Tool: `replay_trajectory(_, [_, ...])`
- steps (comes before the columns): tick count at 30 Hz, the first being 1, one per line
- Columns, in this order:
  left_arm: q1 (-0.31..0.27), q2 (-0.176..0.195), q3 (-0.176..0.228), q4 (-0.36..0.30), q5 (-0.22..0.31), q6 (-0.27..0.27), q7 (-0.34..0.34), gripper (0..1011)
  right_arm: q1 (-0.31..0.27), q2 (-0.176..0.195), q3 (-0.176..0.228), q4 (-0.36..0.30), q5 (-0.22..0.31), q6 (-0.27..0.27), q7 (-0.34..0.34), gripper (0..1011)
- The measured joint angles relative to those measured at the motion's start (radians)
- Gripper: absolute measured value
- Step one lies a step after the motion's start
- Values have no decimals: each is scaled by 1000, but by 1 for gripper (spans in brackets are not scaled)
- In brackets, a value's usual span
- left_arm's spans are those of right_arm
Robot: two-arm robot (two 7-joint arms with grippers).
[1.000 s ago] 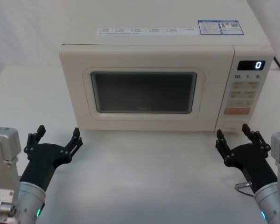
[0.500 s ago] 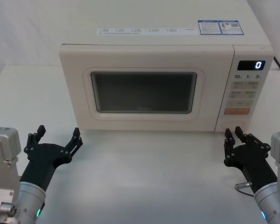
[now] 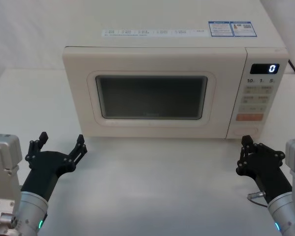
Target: Press the button to open the microwave door with one hand; close the microwave door with the other hand.
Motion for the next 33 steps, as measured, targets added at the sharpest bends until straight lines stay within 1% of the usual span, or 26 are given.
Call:
replay_trajectory(12, [0, 0, 0, 0, 0, 0, 0, 1001, -1, -3, 3, 0, 0, 1, 1, 0])
replay_trajectory(18, [0, 0, 0, 0, 0, 0, 0, 1001, -6, -21, 24, -1, 1, 11, 14, 0])
replay_trajectory(23, [0, 0, 0, 0, 0, 0, 0, 1001, -10, -38, 44, 1, 15, 24, 27, 0])
replay_trajectory(28, [0, 0, 0, 0, 0, 0, 0, 1001, -7, -62, 67, 21, 34, 47, 46, 0])
replay_trajectory(33, [0, 0, 0, 0, 0, 0, 0, 1001, 0, -75, 76, 37, 38, 60, 57, 0])
